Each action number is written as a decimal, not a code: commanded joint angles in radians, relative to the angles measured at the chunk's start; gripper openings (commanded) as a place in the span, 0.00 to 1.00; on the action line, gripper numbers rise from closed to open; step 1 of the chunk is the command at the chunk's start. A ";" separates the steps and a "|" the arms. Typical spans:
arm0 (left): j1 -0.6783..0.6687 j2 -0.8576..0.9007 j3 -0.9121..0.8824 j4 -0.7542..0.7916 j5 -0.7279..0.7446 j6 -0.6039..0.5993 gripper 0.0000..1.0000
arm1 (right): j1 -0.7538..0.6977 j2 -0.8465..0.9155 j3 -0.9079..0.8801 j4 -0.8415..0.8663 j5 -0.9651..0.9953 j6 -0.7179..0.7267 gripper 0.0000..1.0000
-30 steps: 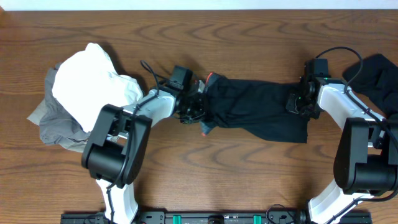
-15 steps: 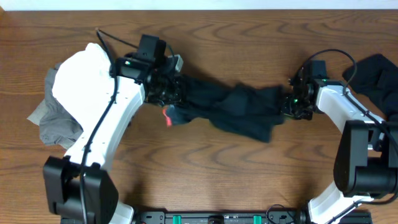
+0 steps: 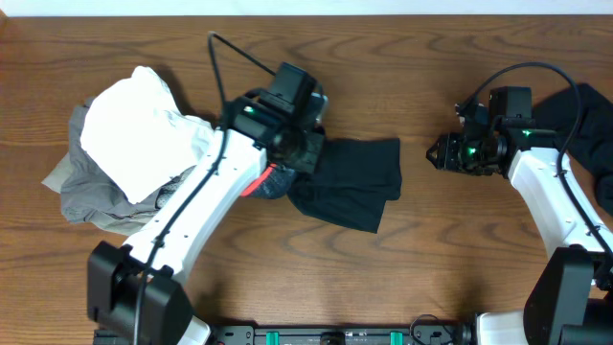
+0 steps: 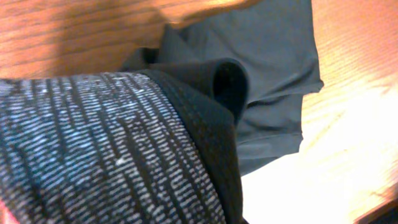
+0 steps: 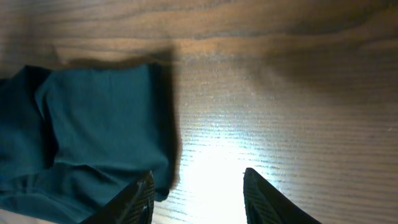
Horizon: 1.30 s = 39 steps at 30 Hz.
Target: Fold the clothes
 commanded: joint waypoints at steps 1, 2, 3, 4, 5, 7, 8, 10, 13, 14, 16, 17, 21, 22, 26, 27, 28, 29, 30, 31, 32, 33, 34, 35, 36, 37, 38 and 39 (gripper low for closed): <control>-0.040 0.060 0.012 0.011 -0.017 0.013 0.06 | -0.009 -0.006 0.000 -0.005 -0.012 0.016 0.45; -0.047 0.073 0.012 0.015 -0.017 0.013 0.06 | -0.009 -0.006 0.000 -0.008 -0.011 0.016 0.44; -0.053 0.086 0.012 0.023 -0.016 0.012 0.06 | -0.009 -0.006 0.000 -0.011 -0.011 0.016 0.44; -0.058 0.097 0.012 0.034 -0.016 0.007 0.06 | -0.009 -0.006 0.000 -0.013 -0.011 0.016 0.43; -0.065 0.107 0.012 0.051 -0.015 -0.002 0.06 | -0.009 -0.006 0.000 -0.013 -0.010 0.016 0.43; -0.082 0.132 0.012 0.088 -0.003 -0.006 0.06 | -0.009 -0.006 0.000 -0.013 0.007 0.032 0.43; -0.092 0.142 0.012 0.101 0.000 -0.006 0.06 | -0.009 -0.006 0.000 -0.016 0.026 0.049 0.43; -0.116 0.169 0.012 0.128 0.003 -0.006 0.06 | -0.009 -0.006 0.000 -0.023 0.065 0.082 0.41; -0.163 0.212 0.012 0.163 0.003 -0.005 0.06 | -0.009 -0.006 0.000 -0.024 0.073 0.083 0.42; -0.179 0.229 0.012 0.171 0.003 -0.005 0.06 | -0.009 -0.006 0.000 -0.024 0.072 0.084 0.42; -0.209 0.264 0.012 0.185 0.002 0.008 0.06 | -0.009 -0.006 0.000 -0.027 0.073 0.083 0.42; -0.224 0.286 0.012 0.191 0.001 0.014 0.11 | -0.009 -0.006 0.000 -0.029 0.073 0.084 0.42; -0.238 0.318 0.012 0.198 -0.011 0.013 0.73 | -0.009 -0.006 0.000 -0.038 0.086 0.084 0.41; -0.237 0.314 0.013 0.193 -0.011 0.013 0.88 | -0.009 -0.006 0.000 -0.041 0.093 0.083 0.41; -0.214 0.267 0.058 0.102 -0.028 0.013 0.89 | -0.009 -0.006 0.000 -0.051 0.102 0.083 0.41; -0.204 0.253 0.079 0.065 -0.029 0.013 0.90 | -0.008 -0.006 0.000 -0.051 0.101 0.083 0.41; -0.193 0.238 0.095 0.034 -0.029 0.013 0.93 | -0.007 -0.006 0.000 -0.050 0.100 0.076 0.42; -0.181 0.220 0.109 0.005 -0.035 0.013 0.94 | -0.005 -0.006 0.000 -0.048 0.093 0.062 0.43; -0.166 0.201 0.119 -0.020 -0.041 0.013 0.94 | -0.003 -0.006 0.000 -0.045 0.080 0.037 0.43; -0.152 0.184 0.125 -0.035 -0.043 0.013 0.94 | 0.000 -0.006 0.000 -0.043 0.068 0.024 0.45; -0.135 0.163 0.126 -0.047 -0.043 0.013 0.95 | 0.002 -0.006 0.000 -0.042 0.058 0.019 0.45; -0.116 0.145 0.126 -0.053 -0.044 0.014 0.95 | 0.005 -0.006 0.000 -0.040 0.046 0.014 0.45; -0.099 0.134 0.126 -0.058 -0.048 0.014 0.95 | 0.006 -0.006 0.000 -0.037 0.037 0.014 0.45; -0.080 0.126 0.126 -0.062 -0.057 0.014 0.94 | 0.009 -0.006 0.000 -0.034 0.016 -0.001 0.45; -0.060 0.123 0.126 -0.070 -0.068 0.014 0.92 | 0.013 -0.006 0.000 -0.029 -0.015 -0.023 0.44; -0.041 0.123 0.126 -0.079 -0.069 0.018 0.91 | 0.018 -0.006 0.000 -0.025 -0.047 -0.044 0.45; -0.023 0.126 0.122 -0.085 -0.069 0.018 0.90 | 0.029 -0.006 0.000 -0.021 -0.077 -0.061 0.45; -0.009 0.129 0.116 -0.089 -0.069 0.018 0.90 | 0.040 -0.006 0.000 -0.018 -0.091 -0.065 0.46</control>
